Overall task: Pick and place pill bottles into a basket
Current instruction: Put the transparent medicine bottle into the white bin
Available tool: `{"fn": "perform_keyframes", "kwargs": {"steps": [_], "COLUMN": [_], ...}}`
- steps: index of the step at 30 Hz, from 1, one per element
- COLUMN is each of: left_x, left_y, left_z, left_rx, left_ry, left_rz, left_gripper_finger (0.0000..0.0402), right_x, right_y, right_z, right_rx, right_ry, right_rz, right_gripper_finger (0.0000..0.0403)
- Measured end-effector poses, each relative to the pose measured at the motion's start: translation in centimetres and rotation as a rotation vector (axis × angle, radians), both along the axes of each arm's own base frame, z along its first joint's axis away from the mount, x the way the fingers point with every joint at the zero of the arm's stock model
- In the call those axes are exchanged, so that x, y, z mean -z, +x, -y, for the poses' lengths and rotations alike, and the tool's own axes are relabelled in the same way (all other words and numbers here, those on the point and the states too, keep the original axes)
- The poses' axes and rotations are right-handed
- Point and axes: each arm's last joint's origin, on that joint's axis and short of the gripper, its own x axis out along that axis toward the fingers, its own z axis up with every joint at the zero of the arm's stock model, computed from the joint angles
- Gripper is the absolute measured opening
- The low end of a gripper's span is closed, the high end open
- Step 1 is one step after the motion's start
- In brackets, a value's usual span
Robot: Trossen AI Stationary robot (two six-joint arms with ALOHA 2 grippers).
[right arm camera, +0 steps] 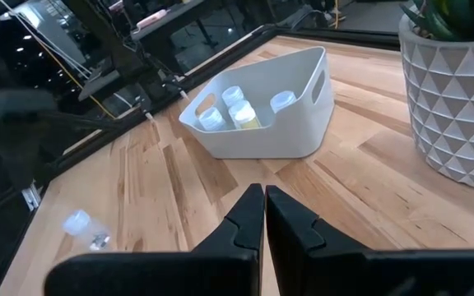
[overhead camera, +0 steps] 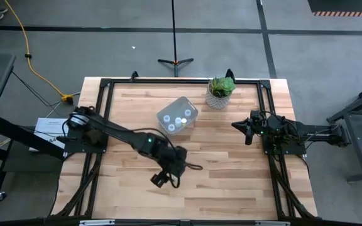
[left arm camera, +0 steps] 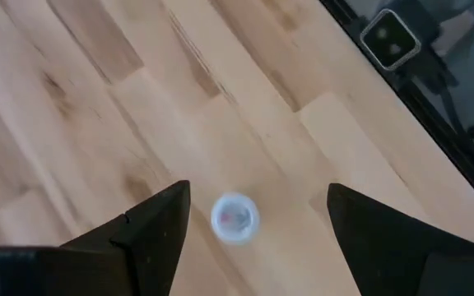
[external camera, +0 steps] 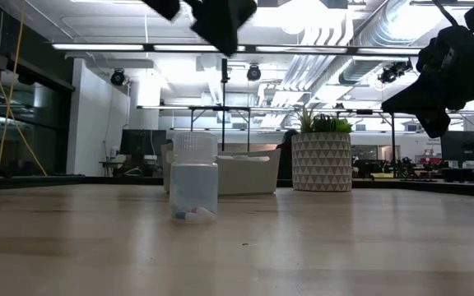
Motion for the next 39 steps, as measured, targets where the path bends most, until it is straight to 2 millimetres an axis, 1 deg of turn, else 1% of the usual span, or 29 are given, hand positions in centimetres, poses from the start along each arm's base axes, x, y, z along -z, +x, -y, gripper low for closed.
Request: {"fn": "perform_keyframes", "kwargs": {"steps": [5, 8, 12, 18, 22, 29, 35, 37, 39], "left_x": [2.8, 4.1, 5.9, 7.5, 7.7, 8.7, 8.6, 8.7, 8.7], "left_y": [1.2, 1.8, 2.4, 2.7, 2.8, 2.8, 2.8, 2.8, 2.8], "left_z": [0.4, 0.3, 0.5, 0.7, 0.7, 0.7, 0.7, 0.6, 0.6], "left_rx": [-0.024, -0.046, -0.018, 0.000, -0.005, 0.031, 0.033, 0.030, 0.039], "left_ry": [-0.002, -0.004, 0.002, 0.005, 0.013, 0.042, 0.059, 0.064, 0.071], "left_rz": [-0.068, -0.101, -0.134, -0.180, -0.173, -0.203, -0.191, -0.190, -0.194], "left_gripper_finger": [0.0319, 0.0319, 0.0319, 0.0319, 0.0319, 0.0319, 0.0318, 0.0309, 0.0292], "right_x": [0.1, 0.1, 0.1, 0.1, 0.1, 0.1, 0.1, 0.1, 0.1], "right_y": [0.0, 0.1, 0.1, 0.1, 0.1, 0.1, 0.1, 0.1, 0.1], "right_z": [0.0, 0.0, -0.1, -0.1, -0.1, -0.1, -0.1, -0.1, -0.1], "right_rx": [-0.008, -0.015, -0.020, -0.023, -0.024, -0.024, -0.020, -0.019, -0.019], "right_ry": [0.003, 0.005, 0.006, 0.007, 0.007, 0.007, 0.024, 0.025, 0.025], "right_rz": [-0.008, -0.015, -0.017, -0.017, -0.017, -0.017, -0.014, -0.013, -0.014], "right_gripper_finger": [0.0007, 0.0007, 0.0007, 0.0007, 0.0007, 0.0007, 0.0007, 0.0007, 0.0007]}}
